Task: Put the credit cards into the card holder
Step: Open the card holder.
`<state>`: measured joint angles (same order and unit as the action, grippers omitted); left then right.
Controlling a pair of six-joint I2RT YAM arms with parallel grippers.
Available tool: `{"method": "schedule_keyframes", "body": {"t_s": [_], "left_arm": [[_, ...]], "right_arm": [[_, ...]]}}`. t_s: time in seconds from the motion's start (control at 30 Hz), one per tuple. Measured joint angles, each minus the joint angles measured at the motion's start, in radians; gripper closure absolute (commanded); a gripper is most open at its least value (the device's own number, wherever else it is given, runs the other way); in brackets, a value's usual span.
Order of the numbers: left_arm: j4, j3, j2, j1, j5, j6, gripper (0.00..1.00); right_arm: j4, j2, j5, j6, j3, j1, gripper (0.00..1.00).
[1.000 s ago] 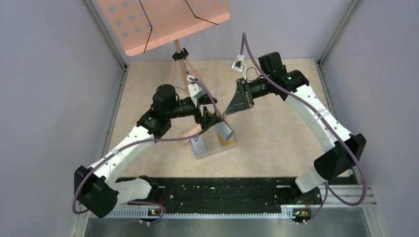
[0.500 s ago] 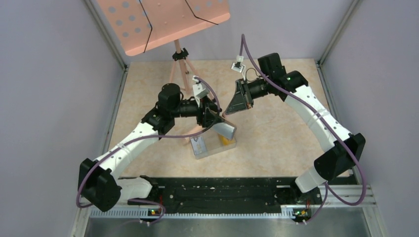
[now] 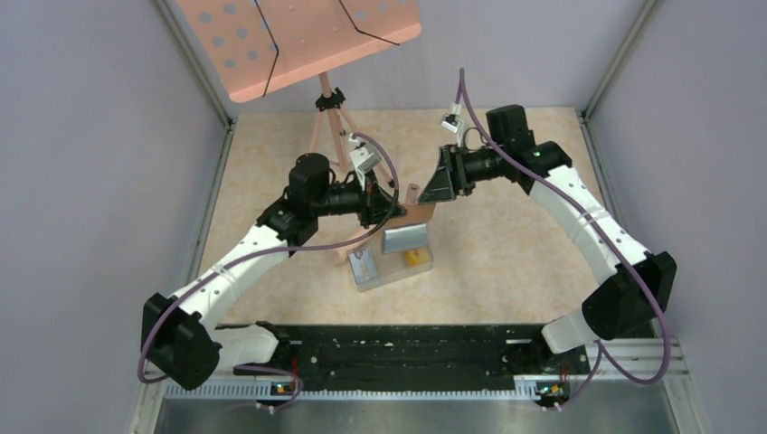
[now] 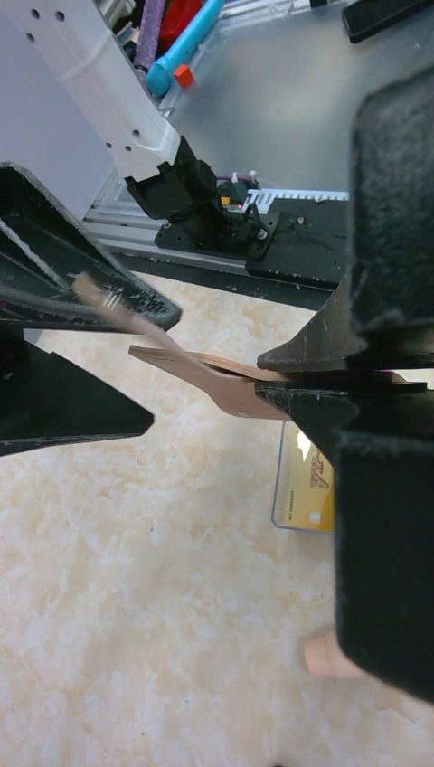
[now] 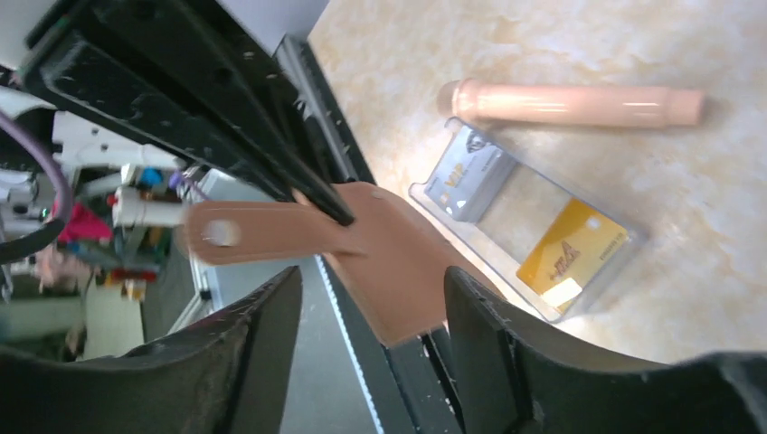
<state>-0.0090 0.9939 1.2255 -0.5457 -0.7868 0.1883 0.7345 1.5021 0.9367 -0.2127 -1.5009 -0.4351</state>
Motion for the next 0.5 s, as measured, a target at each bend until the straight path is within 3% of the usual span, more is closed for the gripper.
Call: {"method": "schedule_keyframes", "body": {"t_s": [0.23,0.5], "left_arm": [[0.002,0.041,-0.014,0.018,-0.001,0.185,1.00],[0.085,0.056,0.021,0.034,-0.085,0.455,1.00]], "right_arm": [[-0.071,-0.152,-0.034,-0.007,0.149,0.099,0.32],[-0.179,-0.216,0.074,-0.042,0.291,0.103,0.33]]}}
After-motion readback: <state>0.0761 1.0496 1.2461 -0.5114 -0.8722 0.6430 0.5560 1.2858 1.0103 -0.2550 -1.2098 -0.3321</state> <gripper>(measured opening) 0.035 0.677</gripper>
